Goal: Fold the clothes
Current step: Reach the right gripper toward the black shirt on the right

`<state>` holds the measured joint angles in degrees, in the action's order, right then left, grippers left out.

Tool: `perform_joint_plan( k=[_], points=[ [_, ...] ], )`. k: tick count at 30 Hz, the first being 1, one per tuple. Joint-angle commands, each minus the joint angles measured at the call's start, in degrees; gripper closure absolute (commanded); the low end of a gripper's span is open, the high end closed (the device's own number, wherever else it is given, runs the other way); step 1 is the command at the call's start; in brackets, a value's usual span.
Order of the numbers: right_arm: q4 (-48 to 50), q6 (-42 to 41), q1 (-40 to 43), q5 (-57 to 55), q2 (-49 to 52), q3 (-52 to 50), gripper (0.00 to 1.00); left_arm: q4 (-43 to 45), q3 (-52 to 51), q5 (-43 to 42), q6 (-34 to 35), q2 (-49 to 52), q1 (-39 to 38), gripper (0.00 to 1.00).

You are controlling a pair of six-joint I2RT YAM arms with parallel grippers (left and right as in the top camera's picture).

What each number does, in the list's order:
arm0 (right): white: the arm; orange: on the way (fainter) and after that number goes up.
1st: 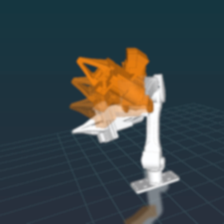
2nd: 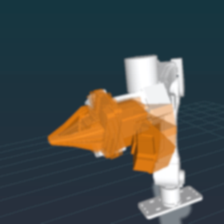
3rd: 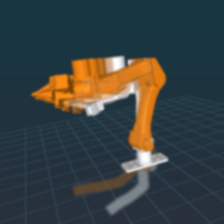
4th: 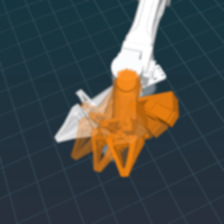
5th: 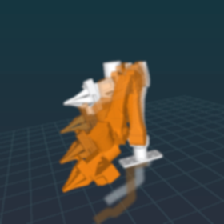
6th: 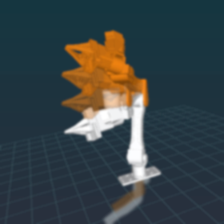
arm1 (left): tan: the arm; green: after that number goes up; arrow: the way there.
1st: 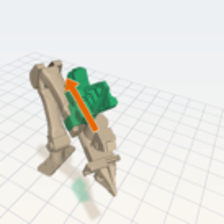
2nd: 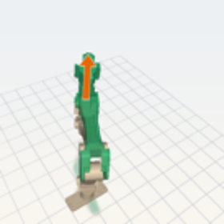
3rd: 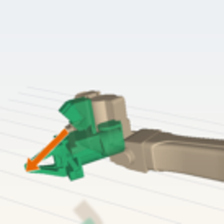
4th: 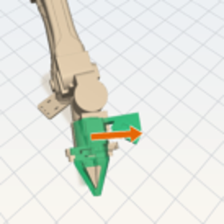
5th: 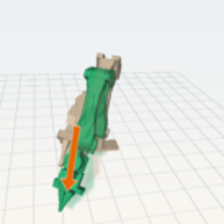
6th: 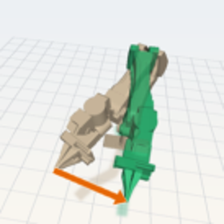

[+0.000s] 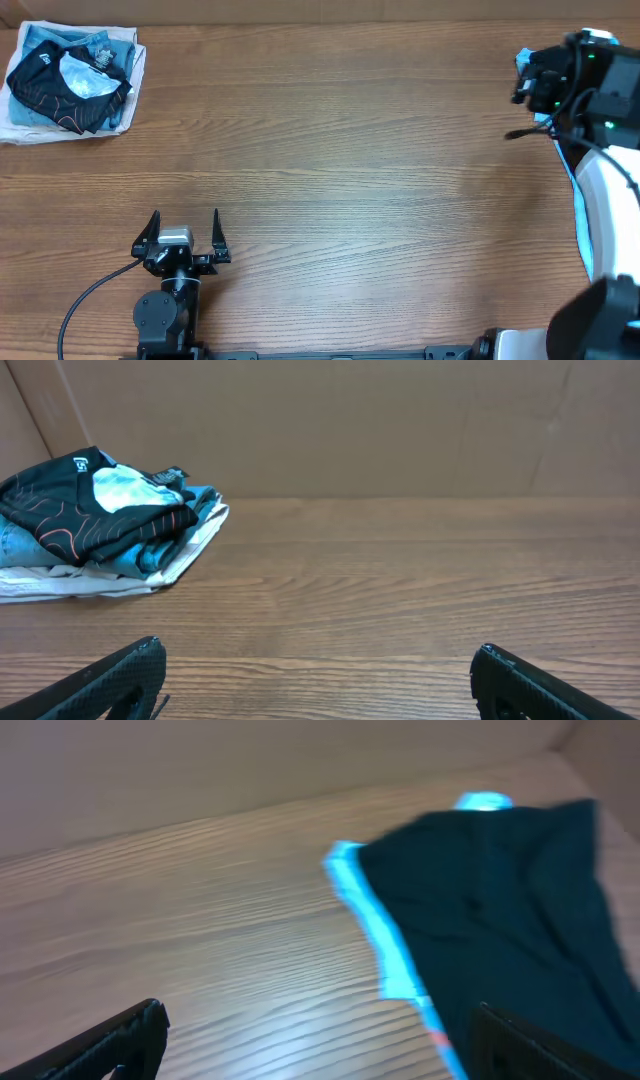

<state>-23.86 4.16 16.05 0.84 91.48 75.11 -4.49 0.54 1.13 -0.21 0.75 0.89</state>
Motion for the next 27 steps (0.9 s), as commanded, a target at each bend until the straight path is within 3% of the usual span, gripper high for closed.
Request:
perform_joint_plan(
  k=[1,11,16,27],
  points=[
    [3.8,0.5,5.2,0.0,3.1,2.0,0.00,0.2,-0.3,0.3,-1.1,-0.5,0.6,0.00],
    [20.0,2.2,11.4,0.7,15.4,2.1,0.04,0.2,-0.3,0.3,-1.1,-0.5,0.6,0.00],
    [27.5,2.3,11.7,-5.0,23.3,2.7,0.06,0.2,-0.3,0.3,-1.1,-0.5,0.6,0.00],
    [35.3,1.4,13.3,-8.3,30.9,2.7,0.12,0.2,-0.3,0.3,-1.1,-0.5,0.6,0.00]
  ],
)
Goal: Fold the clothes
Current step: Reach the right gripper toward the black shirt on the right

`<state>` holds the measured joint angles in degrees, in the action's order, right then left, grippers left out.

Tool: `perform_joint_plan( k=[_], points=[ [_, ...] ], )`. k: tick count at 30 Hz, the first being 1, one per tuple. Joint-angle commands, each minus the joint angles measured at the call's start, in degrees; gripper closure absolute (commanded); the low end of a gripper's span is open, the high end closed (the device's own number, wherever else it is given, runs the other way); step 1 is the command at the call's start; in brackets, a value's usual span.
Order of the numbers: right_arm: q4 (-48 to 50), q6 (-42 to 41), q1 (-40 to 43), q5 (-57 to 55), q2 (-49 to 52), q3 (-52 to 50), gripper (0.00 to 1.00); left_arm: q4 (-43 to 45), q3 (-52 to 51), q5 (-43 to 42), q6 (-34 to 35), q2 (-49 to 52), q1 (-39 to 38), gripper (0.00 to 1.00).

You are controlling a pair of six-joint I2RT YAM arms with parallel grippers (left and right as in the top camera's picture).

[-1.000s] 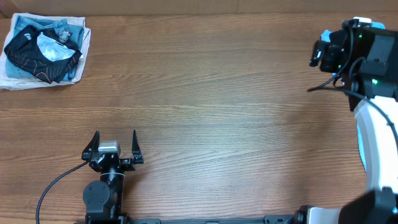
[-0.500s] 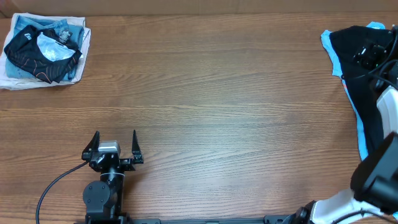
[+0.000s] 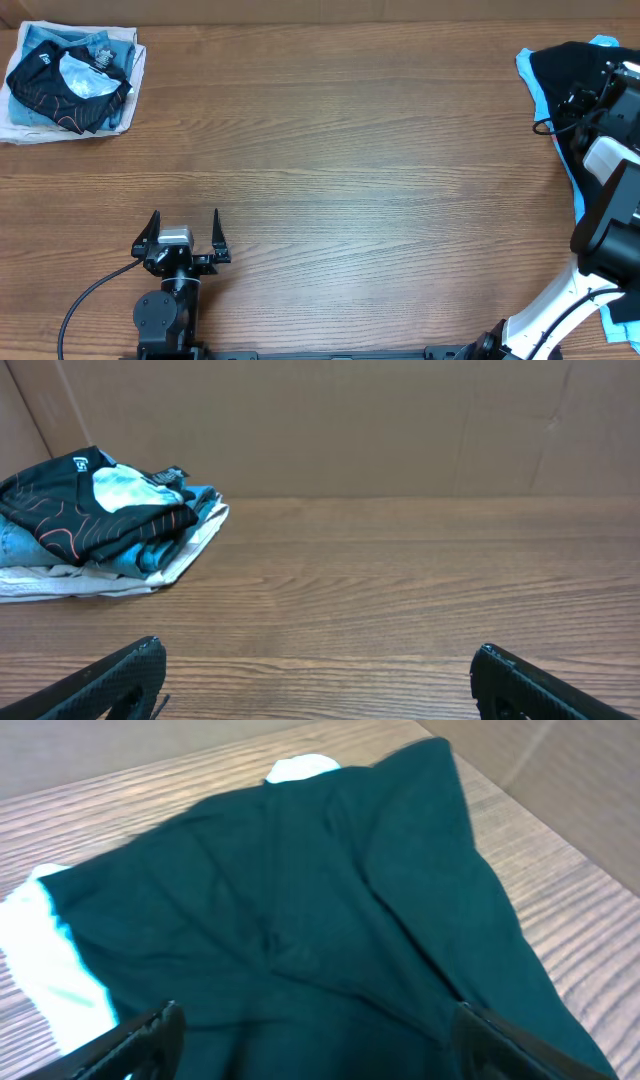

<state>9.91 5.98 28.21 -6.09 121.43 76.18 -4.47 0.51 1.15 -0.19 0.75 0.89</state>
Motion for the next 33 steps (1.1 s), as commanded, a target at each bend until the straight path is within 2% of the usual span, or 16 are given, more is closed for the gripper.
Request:
perform_joint_plan(
  k=[1,9,13,19,28,31,33],
  points=[
    [1.7,-0.3,1.4,-1.4,1.5,1.6,0.13,0.2,-0.2,0.3,-1.1,-0.5,0.6,0.00],
    [3.8,-0.2,1.8,-1.2,3.9,1.8,0.13,0.2,-0.2,0.3,-1.1,-0.5,0.6,0.00],
    [0.7,-0.2,1.8,-1.2,5.4,3.9,0.15,0.2,-0.2,0.3,-1.1,-0.5,0.6,0.00],
    [-15.7,-0.7,1.8,-1.2,5.9,13.4,0.05,0.2,-0.2,0.3,-1.1,-0.5,0.6,0.00],
    [-46.9,-3.2,1.8,7.0,5.9,39.0,0.07,0.2,-0.2,0.3,-1.1,-0.5,0.6,0.00],
    [-51.6,-2.9,1.8,7.8,5.9,41.2,0.00,0.2,-0.2,0.3,-1.1,-0.5,0.6,0.00],
    [-53.8,-3.0,1.8,9.9,5.9,41.3,0.00,0.2,-0.2,0.3,-1.1,-0.5,0.6,0.00]
  ],
)
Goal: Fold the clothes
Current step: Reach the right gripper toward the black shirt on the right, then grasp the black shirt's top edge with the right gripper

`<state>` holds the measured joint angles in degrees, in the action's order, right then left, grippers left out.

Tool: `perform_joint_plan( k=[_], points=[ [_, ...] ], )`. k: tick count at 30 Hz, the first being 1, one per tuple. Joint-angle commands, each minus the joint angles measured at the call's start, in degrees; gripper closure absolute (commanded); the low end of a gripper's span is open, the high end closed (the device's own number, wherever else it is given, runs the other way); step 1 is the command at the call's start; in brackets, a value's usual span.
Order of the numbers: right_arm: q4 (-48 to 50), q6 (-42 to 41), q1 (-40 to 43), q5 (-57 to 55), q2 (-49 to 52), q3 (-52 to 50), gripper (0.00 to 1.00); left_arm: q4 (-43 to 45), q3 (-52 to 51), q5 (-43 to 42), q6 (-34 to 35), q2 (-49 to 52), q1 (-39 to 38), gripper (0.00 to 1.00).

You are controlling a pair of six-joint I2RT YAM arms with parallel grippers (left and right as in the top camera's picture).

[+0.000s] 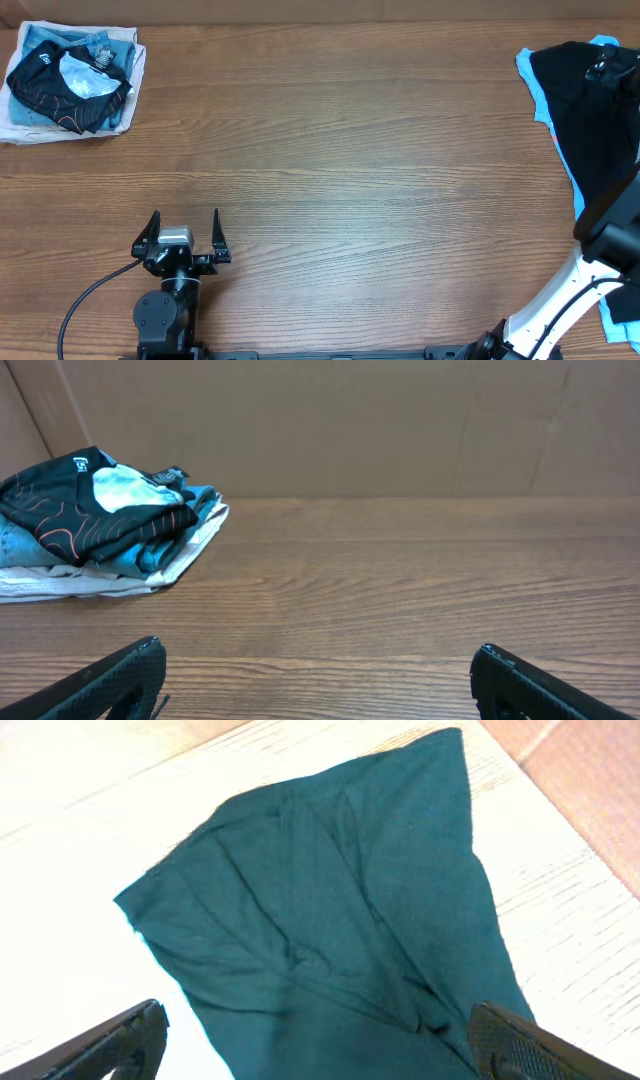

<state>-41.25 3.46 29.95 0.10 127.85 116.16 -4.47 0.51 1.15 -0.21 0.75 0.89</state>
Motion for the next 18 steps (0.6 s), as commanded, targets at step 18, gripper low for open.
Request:
perform_joint_plan(
  k=[18],
  points=[
    [-3.4,-0.4,0.1,-1.6,0.5,1.2,0.00,0.2,-0.2,0.3,-1.1,-0.5,0.6,0.00]
  ],
)
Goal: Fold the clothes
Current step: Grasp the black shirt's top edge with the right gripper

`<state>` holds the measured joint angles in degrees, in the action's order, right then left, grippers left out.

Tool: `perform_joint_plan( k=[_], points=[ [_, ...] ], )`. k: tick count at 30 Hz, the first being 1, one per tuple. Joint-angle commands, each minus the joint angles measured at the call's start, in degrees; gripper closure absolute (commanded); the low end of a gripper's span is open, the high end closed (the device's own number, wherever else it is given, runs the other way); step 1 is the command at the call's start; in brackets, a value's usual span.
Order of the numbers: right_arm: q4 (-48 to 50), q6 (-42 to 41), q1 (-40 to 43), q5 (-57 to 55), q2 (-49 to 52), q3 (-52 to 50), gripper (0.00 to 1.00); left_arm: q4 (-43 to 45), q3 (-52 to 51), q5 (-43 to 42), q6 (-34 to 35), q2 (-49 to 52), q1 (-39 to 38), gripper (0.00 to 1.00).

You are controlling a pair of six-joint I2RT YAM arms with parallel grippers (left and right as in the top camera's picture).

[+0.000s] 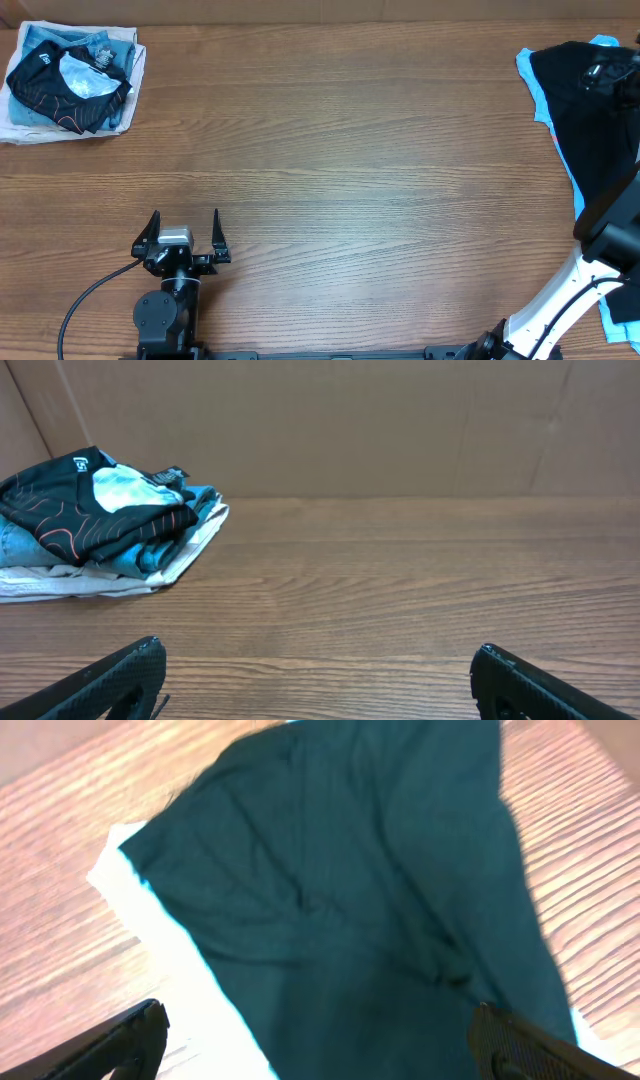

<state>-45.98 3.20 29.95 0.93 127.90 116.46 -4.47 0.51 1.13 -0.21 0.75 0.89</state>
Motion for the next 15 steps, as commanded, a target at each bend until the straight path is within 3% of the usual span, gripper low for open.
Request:
perform_joint_plan(
  k=[1,8,13,15],
  points=[
    [2.1,-0.2,0.1,-2.3,0.8,0.9,0.00,0.2,-0.2,0.3,-1.1,-0.5,0.6,0.00],
    [6.5,-0.2,0.0,-2.4,4.0,0.9,0.01,0.2,-0.2,0.3,-1.1,-0.5,0.6,0.00],
    [9.6,-0.2,0.1,-4.5,6.4,0.9,0.16,0.2,-0.2,0.3,-1.1,-0.5,0.6,0.00],
    [11.0,-0.2,0.1,-5.3,7.2,0.9,0.15,0.2,-0.2,0.3,-1.1,-0.5,0.6,0.00]
  ],
)
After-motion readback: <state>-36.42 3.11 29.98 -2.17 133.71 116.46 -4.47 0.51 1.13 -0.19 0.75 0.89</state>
